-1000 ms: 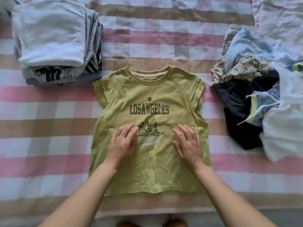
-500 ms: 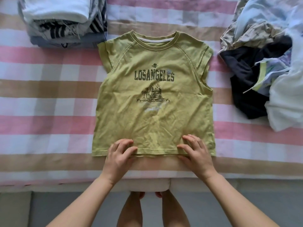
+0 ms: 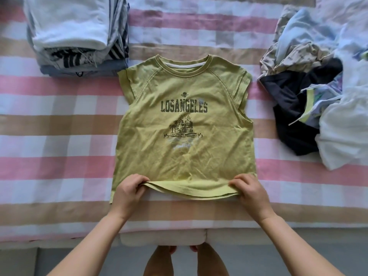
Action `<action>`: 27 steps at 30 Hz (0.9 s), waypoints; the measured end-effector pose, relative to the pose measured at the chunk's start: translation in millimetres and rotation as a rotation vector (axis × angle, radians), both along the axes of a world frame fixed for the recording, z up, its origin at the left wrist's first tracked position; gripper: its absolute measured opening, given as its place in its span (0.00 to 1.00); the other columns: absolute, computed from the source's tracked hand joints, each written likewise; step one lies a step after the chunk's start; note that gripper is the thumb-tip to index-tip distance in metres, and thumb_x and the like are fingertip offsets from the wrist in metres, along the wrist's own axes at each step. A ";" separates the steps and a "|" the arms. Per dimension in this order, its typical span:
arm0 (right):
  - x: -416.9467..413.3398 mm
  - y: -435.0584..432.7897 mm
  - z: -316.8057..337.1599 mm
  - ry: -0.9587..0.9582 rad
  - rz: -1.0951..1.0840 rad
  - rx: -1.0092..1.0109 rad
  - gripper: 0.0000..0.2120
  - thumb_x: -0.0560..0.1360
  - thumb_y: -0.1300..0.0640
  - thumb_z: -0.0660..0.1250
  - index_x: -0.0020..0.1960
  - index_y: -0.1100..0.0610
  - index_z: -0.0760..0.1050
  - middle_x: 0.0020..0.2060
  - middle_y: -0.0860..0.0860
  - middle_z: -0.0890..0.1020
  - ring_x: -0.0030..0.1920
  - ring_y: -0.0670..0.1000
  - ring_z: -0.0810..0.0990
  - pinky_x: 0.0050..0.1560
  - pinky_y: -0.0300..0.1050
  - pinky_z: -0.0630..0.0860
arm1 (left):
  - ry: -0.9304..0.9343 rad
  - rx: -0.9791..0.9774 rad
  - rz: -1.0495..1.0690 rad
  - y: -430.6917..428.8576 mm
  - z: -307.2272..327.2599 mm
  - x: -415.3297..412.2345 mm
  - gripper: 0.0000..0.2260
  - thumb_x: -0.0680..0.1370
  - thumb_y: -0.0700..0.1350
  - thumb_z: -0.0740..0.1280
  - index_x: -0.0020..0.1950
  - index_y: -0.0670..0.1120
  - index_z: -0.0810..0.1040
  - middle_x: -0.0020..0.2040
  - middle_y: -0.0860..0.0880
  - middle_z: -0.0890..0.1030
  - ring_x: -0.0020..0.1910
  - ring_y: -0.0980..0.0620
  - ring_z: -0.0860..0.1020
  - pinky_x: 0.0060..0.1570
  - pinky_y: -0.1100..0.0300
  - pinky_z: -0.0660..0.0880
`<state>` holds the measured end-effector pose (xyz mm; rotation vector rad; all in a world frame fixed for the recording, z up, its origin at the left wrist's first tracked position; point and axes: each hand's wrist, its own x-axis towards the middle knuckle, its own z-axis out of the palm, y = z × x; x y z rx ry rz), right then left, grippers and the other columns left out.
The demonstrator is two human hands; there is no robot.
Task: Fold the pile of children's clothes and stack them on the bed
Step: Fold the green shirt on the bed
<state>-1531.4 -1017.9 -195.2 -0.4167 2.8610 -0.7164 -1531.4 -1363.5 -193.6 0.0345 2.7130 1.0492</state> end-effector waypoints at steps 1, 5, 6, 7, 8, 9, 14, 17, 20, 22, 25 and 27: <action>-6.5 5.3 3.1 -0.056 -0.079 -0.050 0.13 0.59 0.74 0.76 0.40 0.62 0.81 0.36 0.56 0.81 0.37 0.58 0.79 0.37 0.42 0.73 | -0.034 0.007 0.008 -6.1 -0.2 -3.5 0.05 0.68 0.30 0.69 0.40 0.38 0.81 0.36 0.46 0.80 0.38 0.56 0.73 0.39 0.68 0.68; -28.7 33.6 13.0 -0.308 -0.486 -0.219 0.08 0.66 0.71 0.73 0.42 0.62 0.82 0.38 0.56 0.83 0.40 0.51 0.79 0.41 0.36 0.70 | -0.210 0.017 0.046 -41.0 4.6 -12.8 0.09 0.66 0.34 0.76 0.41 0.44 0.81 0.37 0.51 0.79 0.37 0.56 0.76 0.40 0.76 0.68; -31.7 39.7 14.4 -0.371 -0.548 -0.277 0.07 0.67 0.70 0.73 0.42 0.60 0.81 0.37 0.55 0.82 0.39 0.46 0.78 0.40 0.33 0.70 | -0.249 0.019 0.041 -49.9 6.7 -13.1 0.11 0.64 0.35 0.77 0.41 0.46 0.81 0.38 0.52 0.79 0.38 0.56 0.76 0.40 0.75 0.68; -33.4 43.9 15.8 -0.430 -0.572 -0.330 0.08 0.67 0.69 0.73 0.41 0.58 0.81 0.36 0.54 0.82 0.37 0.42 0.78 0.39 0.31 0.70 | -0.277 0.003 0.024 -56.6 9.2 -12.5 0.13 0.63 0.36 0.78 0.42 0.47 0.80 0.38 0.52 0.79 0.39 0.55 0.76 0.40 0.73 0.68; -34.2 45.8 17.6 -0.478 -0.568 -0.355 0.08 0.67 0.68 0.73 0.41 0.57 0.80 0.36 0.54 0.82 0.37 0.41 0.77 0.41 0.32 0.71 | -0.287 -0.024 0.008 -61.1 10.5 -10.5 0.15 0.60 0.36 0.79 0.42 0.47 0.81 0.38 0.52 0.78 0.40 0.53 0.75 0.41 0.70 0.67; -35.1 46.1 18.7 -0.511 -0.550 -0.350 0.09 0.66 0.67 0.74 0.42 0.55 0.80 0.37 0.53 0.82 0.38 0.44 0.77 0.43 0.35 0.71 | -0.285 -0.049 0.009 -63.8 11.3 -9.1 0.15 0.59 0.34 0.80 0.41 0.46 0.82 0.38 0.51 0.77 0.41 0.50 0.74 0.41 0.67 0.66; -32.7 39.9 15.4 -0.459 -0.602 -0.387 0.08 0.68 0.69 0.71 0.40 0.57 0.80 0.35 0.53 0.82 0.38 0.46 0.75 0.41 0.32 0.69 | -0.278 0.215 0.339 -64.2 12.6 -9.8 0.13 0.63 0.25 0.73 0.33 0.43 0.81 0.36 0.50 0.80 0.40 0.59 0.76 0.43 0.72 0.70; -42.8 35.0 15.0 -0.398 -0.835 -0.622 0.08 0.72 0.70 0.66 0.43 0.58 0.79 0.32 0.42 0.84 0.35 0.36 0.78 0.39 0.25 0.72 | -0.254 0.494 0.620 -62.4 16.0 -31.6 0.12 0.66 0.26 0.70 0.39 0.43 0.81 0.33 0.53 0.83 0.35 0.63 0.79 0.40 0.74 0.75; -68.0 27.3 18.2 -0.287 -0.934 -0.719 0.11 0.75 0.67 0.64 0.43 0.53 0.78 0.32 0.37 0.82 0.35 0.34 0.78 0.38 0.24 0.73 | -0.151 0.590 0.746 -53.9 19.5 -65.6 0.09 0.71 0.31 0.67 0.42 0.45 0.80 0.32 0.58 0.83 0.34 0.64 0.79 0.36 0.73 0.75; -93.5 22.0 20.9 -0.201 -0.936 -0.754 0.13 0.75 0.66 0.63 0.42 0.50 0.78 0.32 0.36 0.82 0.34 0.34 0.78 0.38 0.25 0.73 | -0.044 0.593 0.775 -46.1 18.7 -92.0 0.10 0.74 0.35 0.66 0.41 0.50 0.80 0.33 0.60 0.82 0.34 0.65 0.78 0.36 0.74 0.74; -135.3 16.7 22.5 -0.086 -0.928 -0.733 0.15 0.75 0.62 0.64 0.38 0.45 0.81 0.30 0.35 0.81 0.32 0.34 0.76 0.36 0.25 0.71 | 0.122 0.498 0.777 -36.2 12.7 -130.6 0.07 0.75 0.37 0.66 0.42 0.48 0.78 0.33 0.64 0.80 0.33 0.68 0.75 0.37 0.76 0.70; -165.1 15.2 20.7 -0.019 -0.918 -0.704 0.14 0.76 0.61 0.65 0.37 0.46 0.78 0.30 0.34 0.80 0.31 0.34 0.74 0.35 0.26 0.69 | 0.202 0.426 0.780 -31.9 7.3 -156.3 0.02 0.76 0.37 0.66 0.44 0.43 0.77 0.32 0.65 0.79 0.32 0.68 0.73 0.36 0.76 0.68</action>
